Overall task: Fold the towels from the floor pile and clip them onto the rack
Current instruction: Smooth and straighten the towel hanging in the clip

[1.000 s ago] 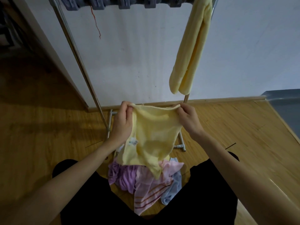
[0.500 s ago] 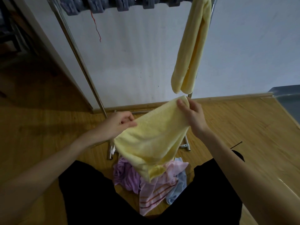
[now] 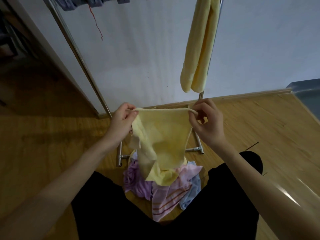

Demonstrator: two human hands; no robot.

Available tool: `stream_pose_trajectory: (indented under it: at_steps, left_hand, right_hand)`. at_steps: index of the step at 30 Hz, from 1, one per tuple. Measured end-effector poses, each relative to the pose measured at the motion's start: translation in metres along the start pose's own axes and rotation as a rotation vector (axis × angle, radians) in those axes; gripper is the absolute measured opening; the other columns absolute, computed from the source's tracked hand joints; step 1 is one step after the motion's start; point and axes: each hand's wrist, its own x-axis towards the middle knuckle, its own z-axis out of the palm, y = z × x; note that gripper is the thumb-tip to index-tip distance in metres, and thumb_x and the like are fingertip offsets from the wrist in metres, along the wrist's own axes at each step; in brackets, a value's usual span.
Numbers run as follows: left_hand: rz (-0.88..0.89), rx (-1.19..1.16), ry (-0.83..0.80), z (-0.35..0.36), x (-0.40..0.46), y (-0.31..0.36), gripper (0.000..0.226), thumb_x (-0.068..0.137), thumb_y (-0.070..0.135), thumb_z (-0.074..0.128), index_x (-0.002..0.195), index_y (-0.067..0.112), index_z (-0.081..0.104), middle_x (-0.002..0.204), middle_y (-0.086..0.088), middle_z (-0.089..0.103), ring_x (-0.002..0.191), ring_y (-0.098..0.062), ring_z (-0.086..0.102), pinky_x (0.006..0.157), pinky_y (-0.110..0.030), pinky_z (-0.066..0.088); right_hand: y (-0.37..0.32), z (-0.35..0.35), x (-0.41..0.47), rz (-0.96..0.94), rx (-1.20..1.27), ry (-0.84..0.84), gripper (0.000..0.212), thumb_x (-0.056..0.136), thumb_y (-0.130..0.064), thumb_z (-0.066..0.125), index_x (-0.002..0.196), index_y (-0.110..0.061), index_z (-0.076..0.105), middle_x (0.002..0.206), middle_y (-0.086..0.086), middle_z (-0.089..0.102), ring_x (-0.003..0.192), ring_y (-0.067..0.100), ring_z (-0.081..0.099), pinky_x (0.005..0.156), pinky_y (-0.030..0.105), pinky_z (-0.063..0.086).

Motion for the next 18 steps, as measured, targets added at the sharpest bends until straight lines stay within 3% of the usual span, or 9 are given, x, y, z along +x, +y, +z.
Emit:
stream_pose_trajectory:
  at_steps: [3, 5, 7, 10, 18]
  left_hand:
    - [-0.052, -0.134, 0.019, 0.001, 0.001, 0.007, 0.010, 0.099, 0.006, 0.043, 0.105, 0.003, 0.050, 0.068, -0.005, 0.051, 0.043, -0.004, 0.045, 0.039, -0.018, 0.038]
    - [-0.097, -0.216, 0.039, 0.000, 0.002, 0.013, 0.011, 0.099, 0.007, 0.043, 0.106, 0.005, 0.050, 0.063, -0.003, 0.049, 0.043, -0.006, 0.043, 0.040, -0.019, 0.040]
    - [-0.123, -0.304, 0.067, -0.001, 0.003, 0.021, 0.009, 0.098, 0.006, 0.043, 0.103, 0.007, 0.051, 0.061, -0.003, 0.049, 0.043, -0.006, 0.043, 0.040, -0.019, 0.039]
    - [-0.117, -0.390, 0.117, 0.002, 0.003, 0.032, 0.008, 0.098, 0.004, 0.042, 0.100, 0.006, 0.049, 0.061, -0.005, 0.047, 0.041, -0.006, 0.043, 0.040, -0.018, 0.039]
    - [-0.128, -0.450, 0.196, 0.009, 0.002, 0.032, 0.012, 0.099, 0.004, 0.041, 0.110, 0.003, 0.045, 0.072, -0.006, 0.050, 0.045, -0.005, 0.049, 0.044, -0.019, 0.045]
  right_hand:
    - [-0.008, -0.004, -0.003, -0.116, -0.035, -0.113, 0.016, 0.084, 0.009, 0.056, 0.092, -0.004, 0.054, 0.087, 0.006, 0.053, 0.063, 0.015, 0.046, 0.055, 0.032, 0.043]
    - [-0.011, -0.005, -0.006, -0.206, -0.041, -0.235, 0.013, 0.089, 0.009, 0.050, 0.093, -0.003, 0.054, 0.093, 0.006, 0.049, 0.066, 0.016, 0.044, 0.058, 0.027, 0.041]
    - [-0.011, -0.001, -0.011, -0.252, -0.074, -0.348, 0.016, 0.088, 0.010, 0.047, 0.093, -0.001, 0.058, 0.097, 0.008, 0.048, 0.070, 0.020, 0.046, 0.058, 0.032, 0.044]
    - [-0.009, 0.010, -0.020, -0.255, -0.104, -0.446, 0.020, 0.090, 0.006, 0.046, 0.097, -0.004, 0.061, 0.099, 0.008, 0.049, 0.074, 0.024, 0.051, 0.058, 0.040, 0.047]
    - [-0.010, 0.043, -0.034, -0.185, 0.006, -0.538, 0.014, 0.089, -0.002, 0.058, 0.096, -0.005, 0.071, 0.086, 0.005, 0.051, 0.063, 0.009, 0.044, 0.055, 0.031, 0.046]
